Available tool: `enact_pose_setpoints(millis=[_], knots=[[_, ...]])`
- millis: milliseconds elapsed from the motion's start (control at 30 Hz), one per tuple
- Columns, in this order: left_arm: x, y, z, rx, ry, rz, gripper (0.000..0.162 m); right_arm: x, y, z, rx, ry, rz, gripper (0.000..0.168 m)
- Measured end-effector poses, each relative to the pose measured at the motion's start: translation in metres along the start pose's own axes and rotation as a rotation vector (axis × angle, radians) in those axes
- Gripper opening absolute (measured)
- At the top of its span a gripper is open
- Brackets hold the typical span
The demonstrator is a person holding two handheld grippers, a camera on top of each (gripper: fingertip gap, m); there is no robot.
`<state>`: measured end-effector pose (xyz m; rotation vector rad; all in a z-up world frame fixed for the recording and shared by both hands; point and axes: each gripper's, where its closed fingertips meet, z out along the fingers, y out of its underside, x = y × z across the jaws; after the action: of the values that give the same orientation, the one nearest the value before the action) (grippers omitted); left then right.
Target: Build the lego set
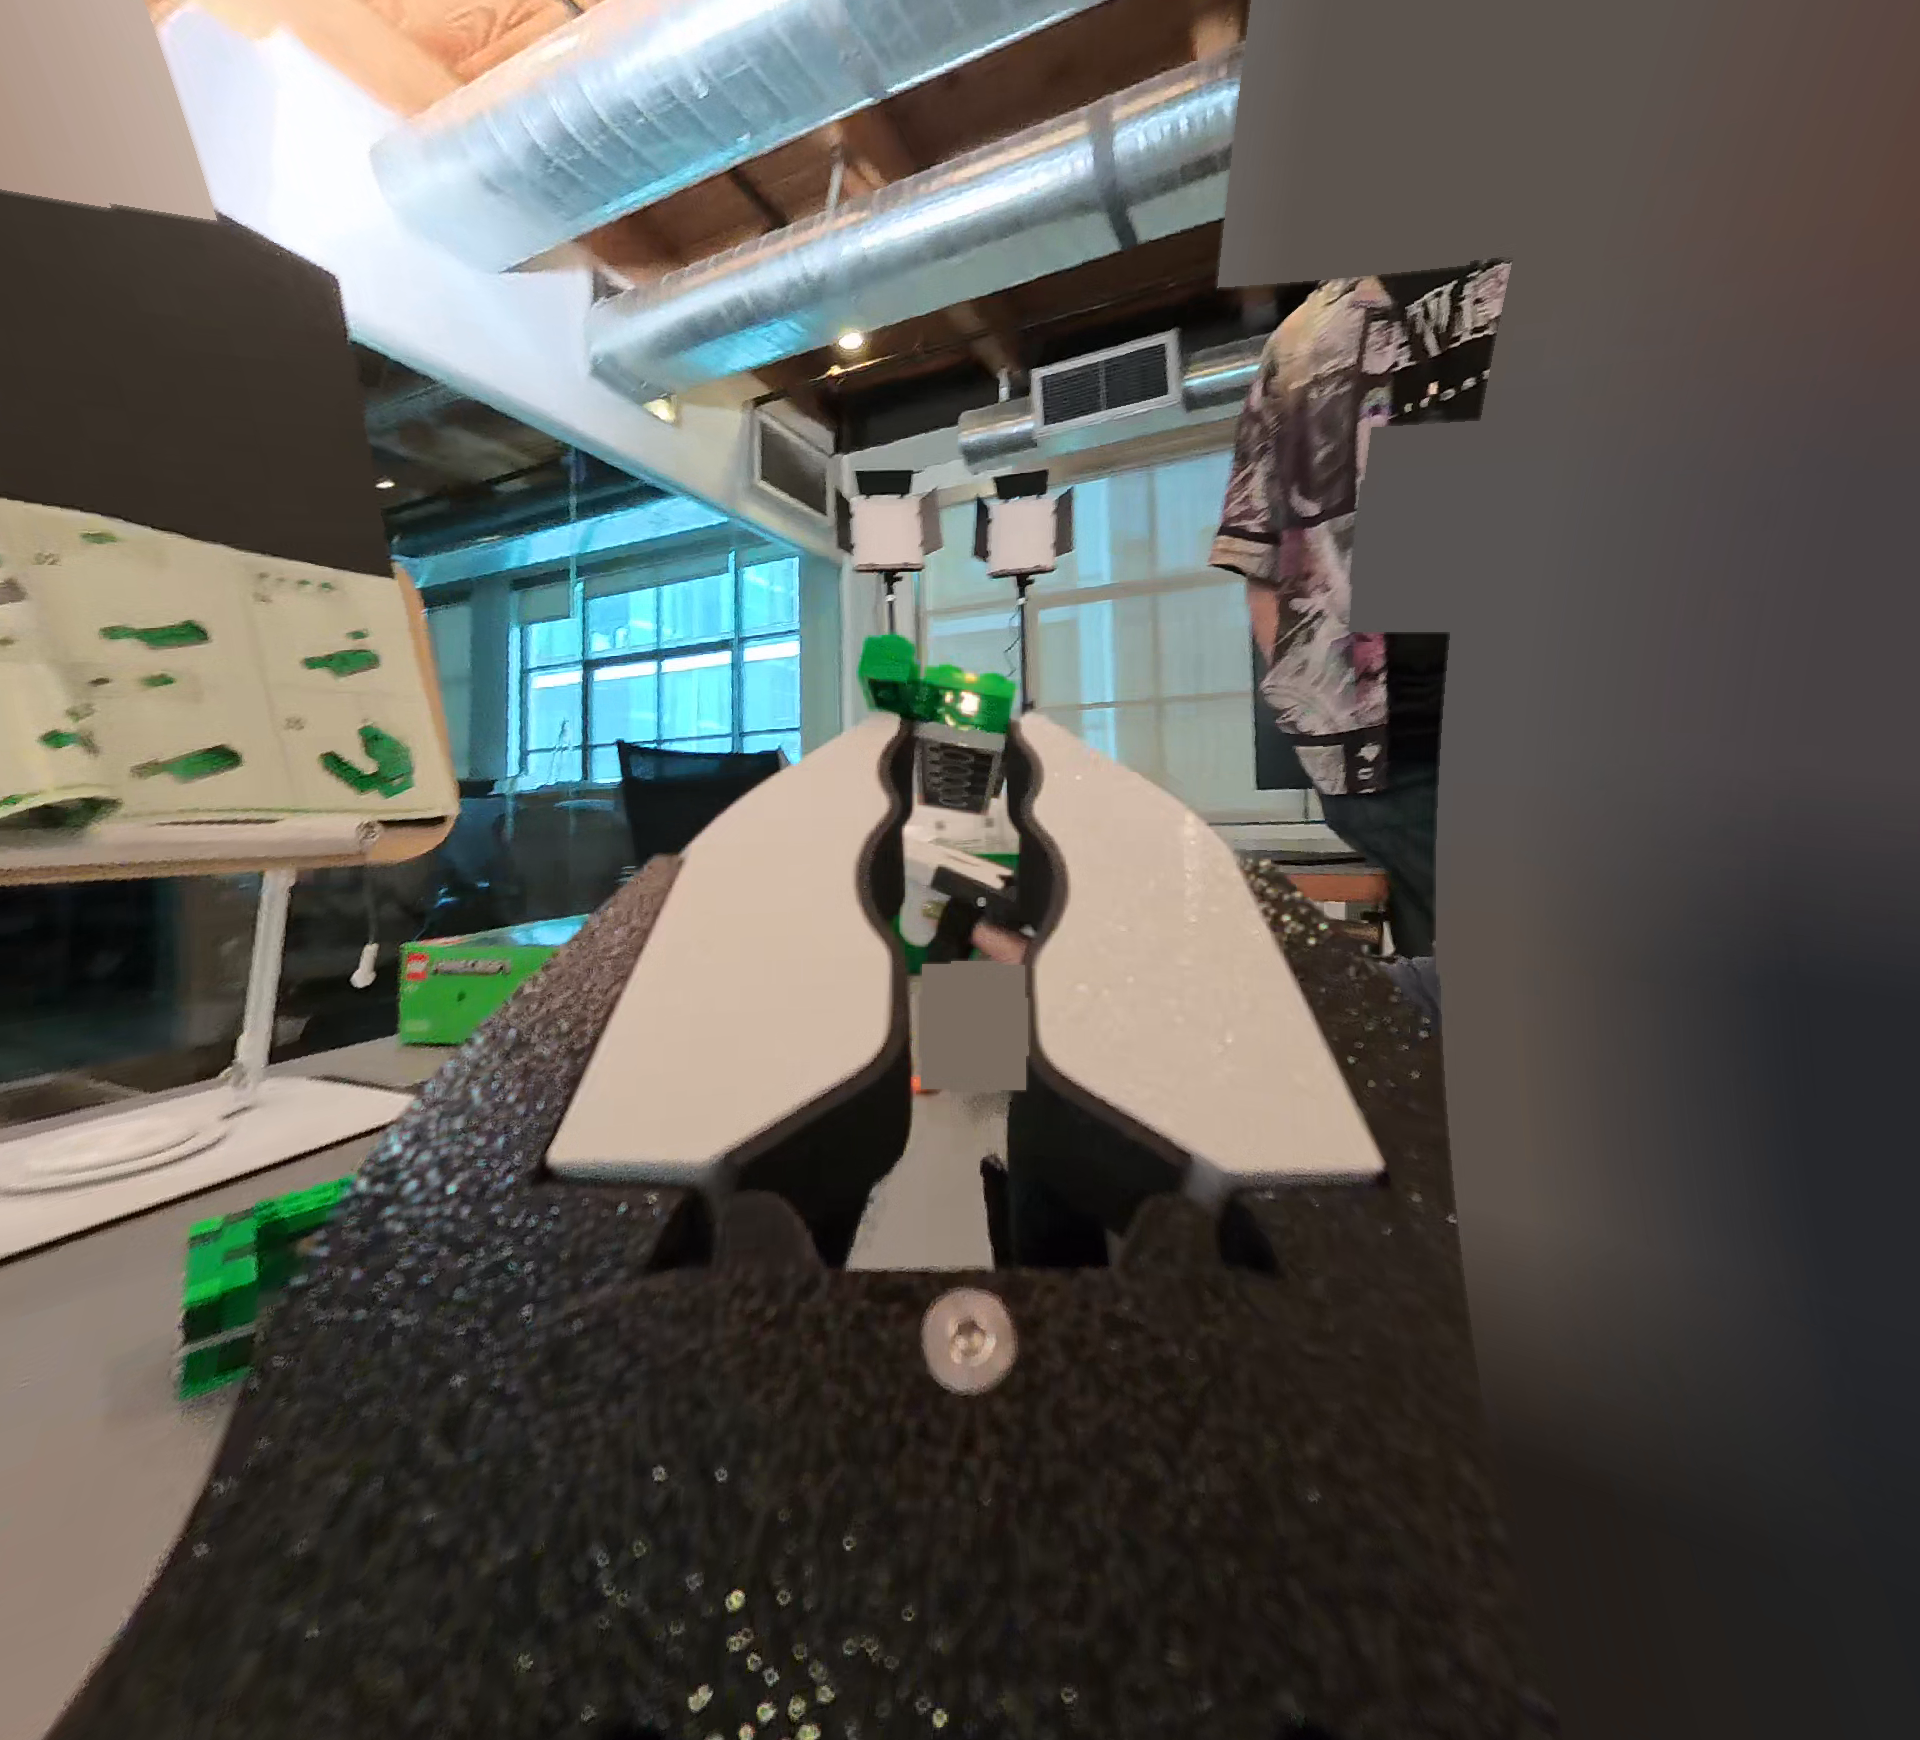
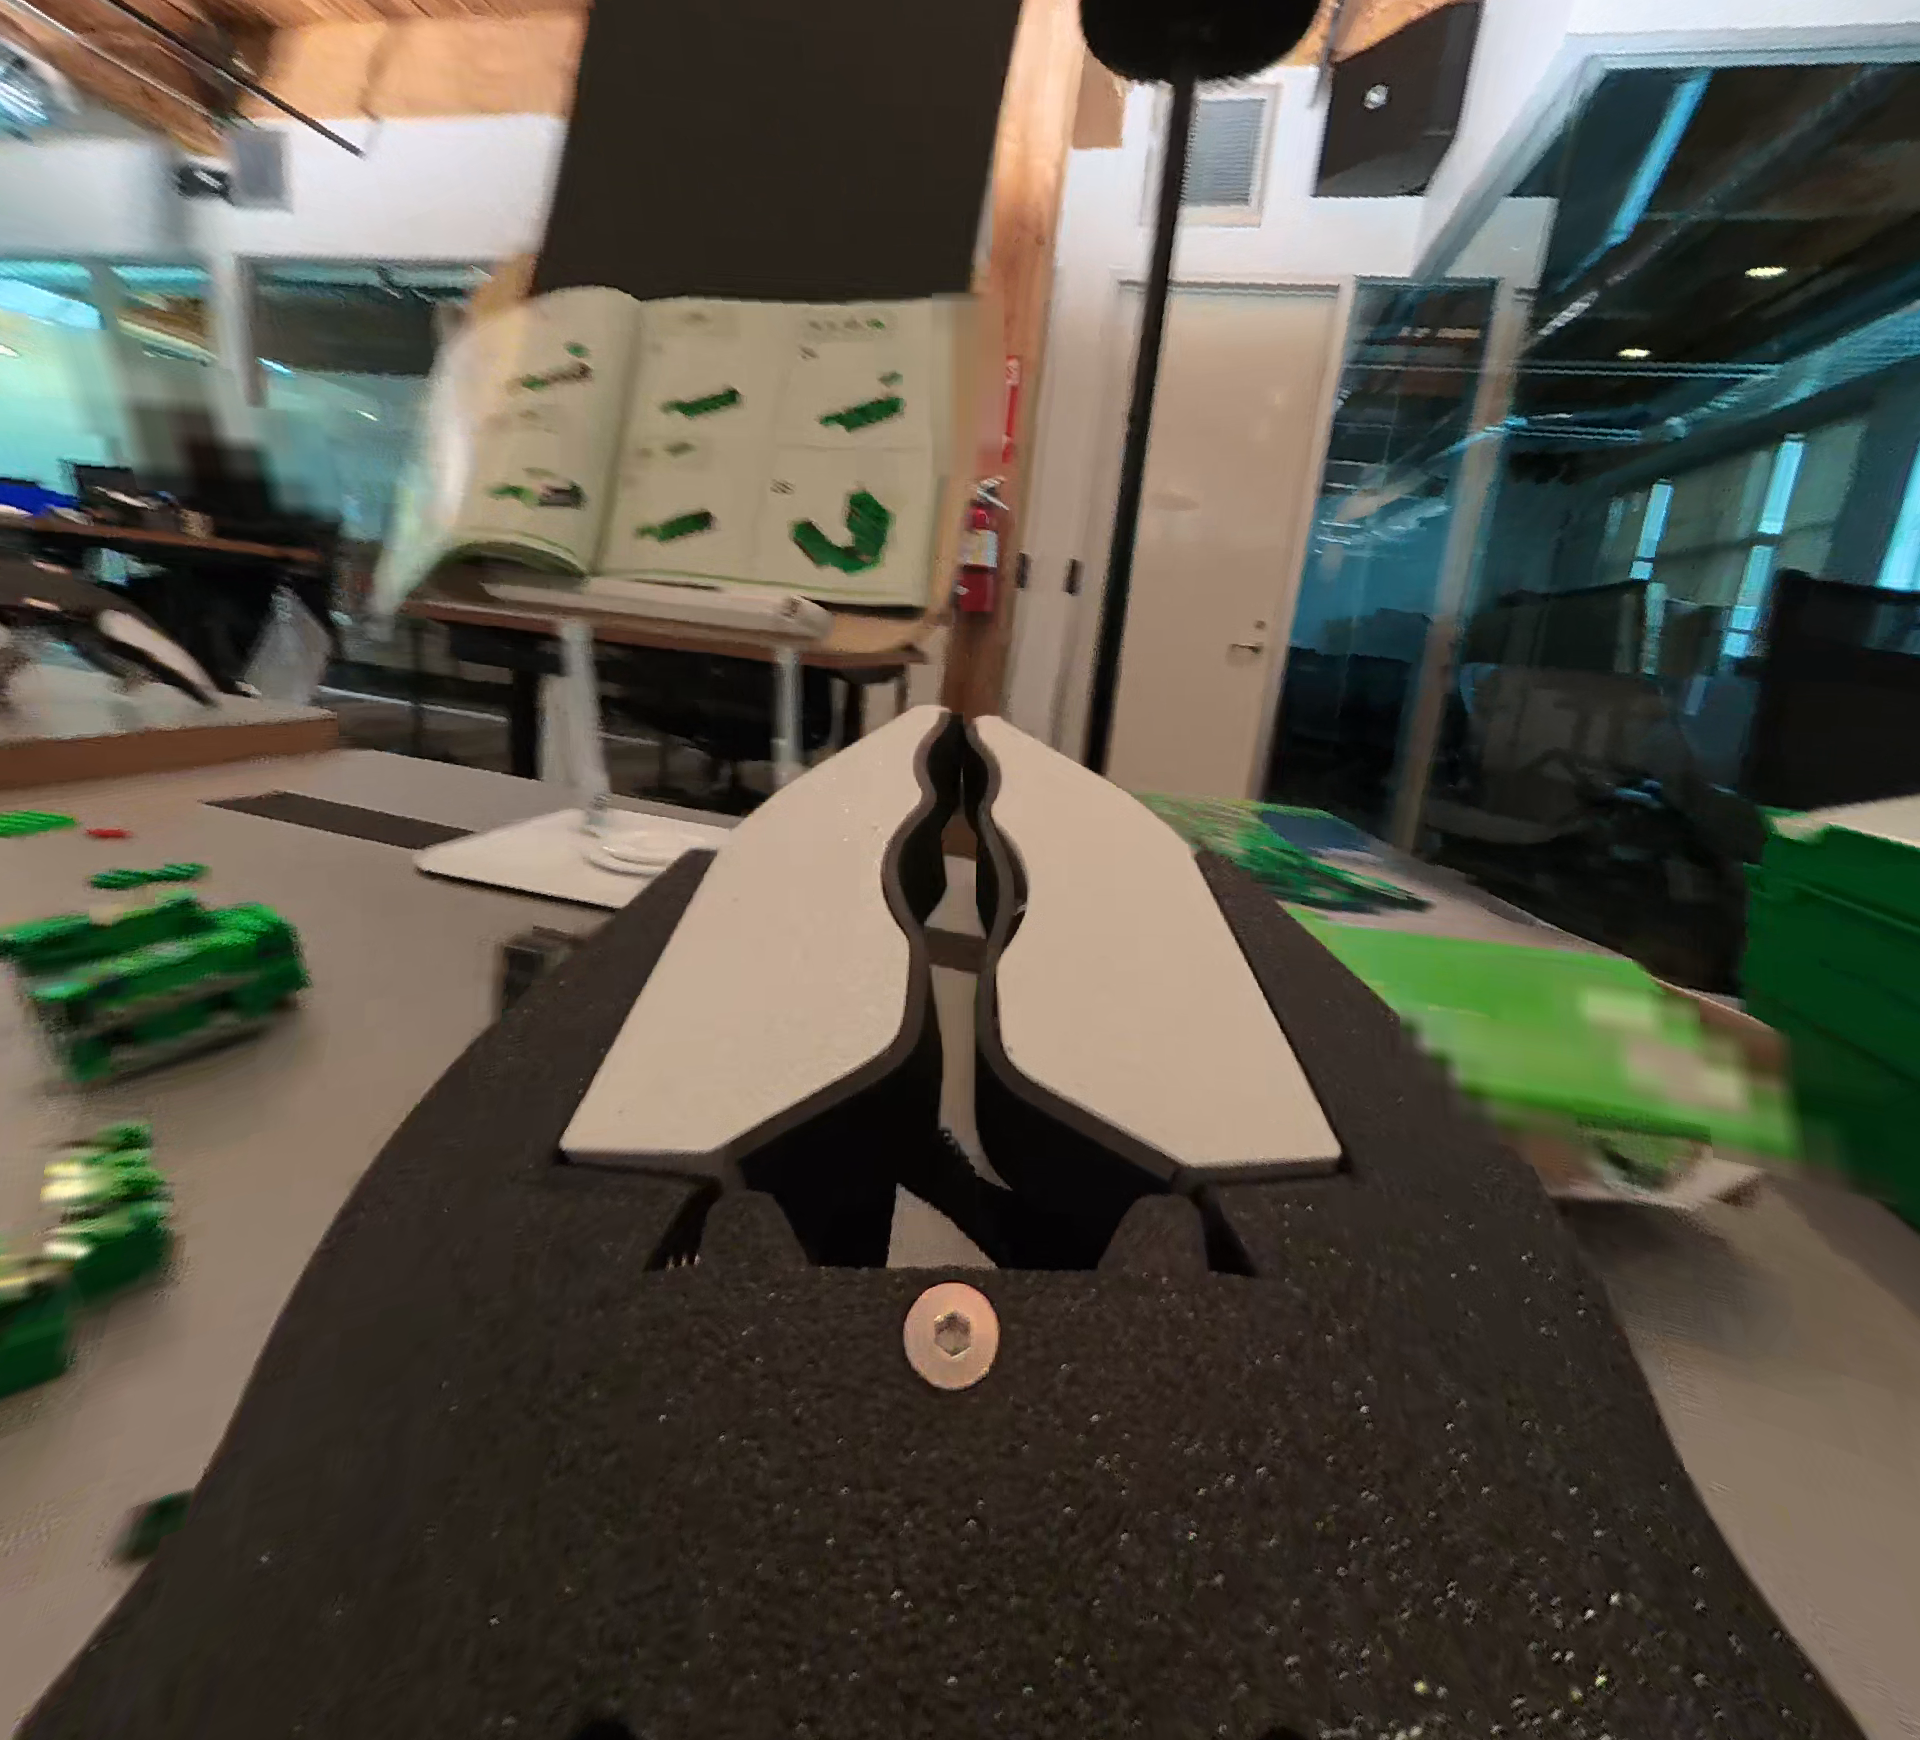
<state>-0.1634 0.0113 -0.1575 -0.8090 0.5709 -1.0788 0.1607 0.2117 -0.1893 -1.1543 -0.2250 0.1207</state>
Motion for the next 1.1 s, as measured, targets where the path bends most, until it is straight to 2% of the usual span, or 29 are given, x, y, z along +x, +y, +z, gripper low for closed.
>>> enact_pose_setpoints(millis=[100,167,267,367,467,667,867,1100], knots=[[0.007,-0.001,0.001,0.003,0.04,0.01,0.016,-0.073,-0.012,-0.004,0.031,-0.216,0.103,0.0],[0.007,0.002,0.003,-0.013,0.042,0.016,0.016,-0.136,-0.004,-0.014,-0.018,-0.419,0.108,0.0],[0.007,0.006,0.004,-0.038,0.037,0.021,0.016,-0.209,0.004,-0.034,-0.043,-0.655,-0.13,0.0],[0.006,0.008,0.005,-0.049,0.032,0.018,0.016,-0.244,0.01,-0.052,0.023,-0.768,-0.41,0.0],[0.005,0.008,0.004,-0.044,0.031,0.003,0.016,-0.248,0.009,-0.058,0.046,-0.792,-0.451,0.0],[0.002,0.007,0.003,-0.036,0.018,-0.012,0.016,-0.226,0.009,-0.041,-0.011,-0.71,-0.283,0.0],[-0.008,-0.009,-0.007,0.075,-0.023,-0.06,0.016,-0.212,0.007,-0.033,-0.03,-0.66,-0.178,0.0],[-0.005,0.003,0.0,-0.014,-0.035,0.003,0.016,-0.208,0.007,-0.031,-0.036,-0.648,-0.142,0.0]])
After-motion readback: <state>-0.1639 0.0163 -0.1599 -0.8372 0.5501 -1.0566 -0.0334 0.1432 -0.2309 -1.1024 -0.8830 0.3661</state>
